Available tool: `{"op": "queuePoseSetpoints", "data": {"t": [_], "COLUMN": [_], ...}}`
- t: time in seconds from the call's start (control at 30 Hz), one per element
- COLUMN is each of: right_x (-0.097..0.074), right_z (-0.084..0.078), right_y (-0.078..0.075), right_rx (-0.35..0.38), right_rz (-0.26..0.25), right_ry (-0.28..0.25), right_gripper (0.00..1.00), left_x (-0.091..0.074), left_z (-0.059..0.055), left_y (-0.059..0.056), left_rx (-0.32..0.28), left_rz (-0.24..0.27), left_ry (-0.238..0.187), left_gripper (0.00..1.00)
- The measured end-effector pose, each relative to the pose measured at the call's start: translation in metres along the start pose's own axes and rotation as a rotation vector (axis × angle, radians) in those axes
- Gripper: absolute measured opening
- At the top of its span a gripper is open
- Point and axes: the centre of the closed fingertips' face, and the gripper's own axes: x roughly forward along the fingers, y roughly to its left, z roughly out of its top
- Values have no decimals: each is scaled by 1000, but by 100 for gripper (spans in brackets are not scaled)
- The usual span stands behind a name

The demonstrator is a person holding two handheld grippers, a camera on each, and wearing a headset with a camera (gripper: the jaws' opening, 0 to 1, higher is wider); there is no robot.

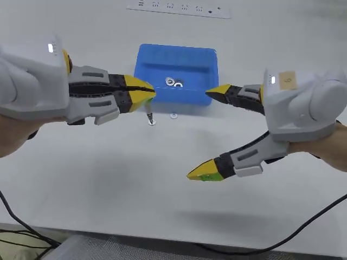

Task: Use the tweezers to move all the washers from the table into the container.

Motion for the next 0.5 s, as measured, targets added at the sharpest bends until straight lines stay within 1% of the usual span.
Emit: {"op": "queuePoseSetpoints", "data": {"t": [0.3,0.5], "right_x": [2,4], "right_z": [-3,-1], "right_y": [1,3], "right_rx": [24,38], "right_rz": [22,32], "right_ry": [5,-2], "right_gripper": [100,100], "left_x": [5,8], "left_z": [-2,-5], "left_y": [5,6], "left_rx": [-9,-10], "left_rz": [-4,-11], "left_ry": [1,9], "left_gripper": [5,5]}}
